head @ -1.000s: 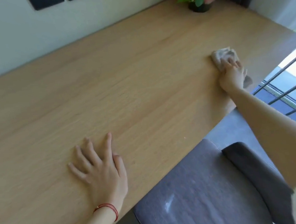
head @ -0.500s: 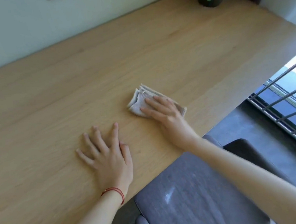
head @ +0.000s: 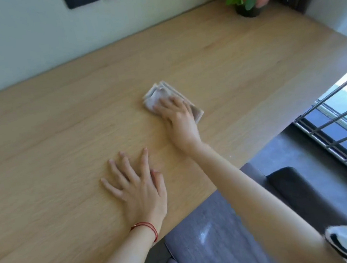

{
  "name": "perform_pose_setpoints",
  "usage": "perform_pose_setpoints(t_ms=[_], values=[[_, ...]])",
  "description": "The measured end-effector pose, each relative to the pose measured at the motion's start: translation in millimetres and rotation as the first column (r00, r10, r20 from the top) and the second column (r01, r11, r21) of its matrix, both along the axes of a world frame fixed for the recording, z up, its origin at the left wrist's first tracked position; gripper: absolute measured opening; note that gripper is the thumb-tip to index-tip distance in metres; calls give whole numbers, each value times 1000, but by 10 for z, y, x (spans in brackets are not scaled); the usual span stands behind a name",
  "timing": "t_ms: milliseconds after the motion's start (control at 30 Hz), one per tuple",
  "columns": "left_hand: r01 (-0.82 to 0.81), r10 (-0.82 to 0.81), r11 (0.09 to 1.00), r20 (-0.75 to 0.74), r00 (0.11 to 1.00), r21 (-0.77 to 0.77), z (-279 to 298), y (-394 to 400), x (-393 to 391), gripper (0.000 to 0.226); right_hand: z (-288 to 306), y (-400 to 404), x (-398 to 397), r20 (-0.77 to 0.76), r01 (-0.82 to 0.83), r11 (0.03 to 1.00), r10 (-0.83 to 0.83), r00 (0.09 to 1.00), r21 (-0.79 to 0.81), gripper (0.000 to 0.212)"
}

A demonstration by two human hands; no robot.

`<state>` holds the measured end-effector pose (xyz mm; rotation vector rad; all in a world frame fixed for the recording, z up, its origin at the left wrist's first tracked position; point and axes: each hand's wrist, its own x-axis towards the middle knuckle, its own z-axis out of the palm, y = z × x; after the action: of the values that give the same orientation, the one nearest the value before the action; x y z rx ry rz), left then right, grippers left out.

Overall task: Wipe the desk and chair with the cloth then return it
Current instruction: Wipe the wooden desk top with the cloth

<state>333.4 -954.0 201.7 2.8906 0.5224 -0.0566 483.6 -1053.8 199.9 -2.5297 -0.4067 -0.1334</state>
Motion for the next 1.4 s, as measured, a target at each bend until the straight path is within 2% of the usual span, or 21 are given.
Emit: perform_pose_setpoints(t_ms=[100,167,233,300,367,433,533,633,767,833,900,967,1067,1100,1167,1233,1300,1367,1400], values=[[12,-10,994,23,1000,-112,71,72,-65,66,-20,-162,-905,-40,-236,972,237,971,11,38],[50,-36,977,72,997,-208,112,216,-107,67,-21,-477,-1056,-46,-299,953,297,954,-53,46],[117,-90,958,113,989,-261,139,411,-174,66,10,-671,-767,-45,-200,979,198,979,-48,52],[141,-108,958,142,984,-249,139,593,-260,61,75,-652,-227,-45,58,997,-61,997,-48,45],[115,-91,976,135,987,-184,93,737,-369,59,121,-469,376,-63,256,964,-261,963,-77,43],[26,-11,990,106,994,-135,18,860,-489,59,101,-87,755,-74,313,945,-320,945,-97,44],[-101,102,994,31,994,-39,-52,967,-595,64,6,659,712,-13,181,979,-183,983,-94,42],[-99,100,994,-16,995,41,-60,926,-597,64,-16,1125,109,13,-59,998,59,998,-4,41],[-90,90,995,-13,996,37,-3,926,-615,60,-5,859,-1097,-65,-373,927,375,925,41,38],[-96,96,995,-9,995,28,7,941,-605,60,10,471,-1418,-85,-449,894,447,891,-7,41],[-101,102,994,-5,995,39,12,928,-583,60,29,125,-1225,-49,-376,926,374,926,-38,44],[-85,86,995,-16,996,54,22,912,-566,60,67,43,-717,-27,-136,990,135,990,-43,44],[-92,94,992,-13,996,84,15,924,-558,60,123,418,134,-28,114,992,-115,993,-52,38],[-91,93,992,-17,996,89,17,923,-567,60,121,625,288,-34,135,990,-136,990,-46,38],[-84,86,993,-13,996,86,16,922,-576,58,81,1072,330,-13,75,996,-76,997,-52,38],[-108,107,994,31,994,20,4,927,-591,54,80,1428,-5,8,-76,997,77,997,-7,40],[-176,213,967,201,956,-187,-4,926,-597,53,63,1531,-590,-16,-236,971,237,971,44,39],[-196,373,870,342,863,-453,30,936,-621,57,37,1330,-1242,-55,-321,943,327,944,87,36],[-178,423,828,383,821,-532,36,944,-634,60,18,1146,-1562,-70,-345,935,351,934,77,36]])
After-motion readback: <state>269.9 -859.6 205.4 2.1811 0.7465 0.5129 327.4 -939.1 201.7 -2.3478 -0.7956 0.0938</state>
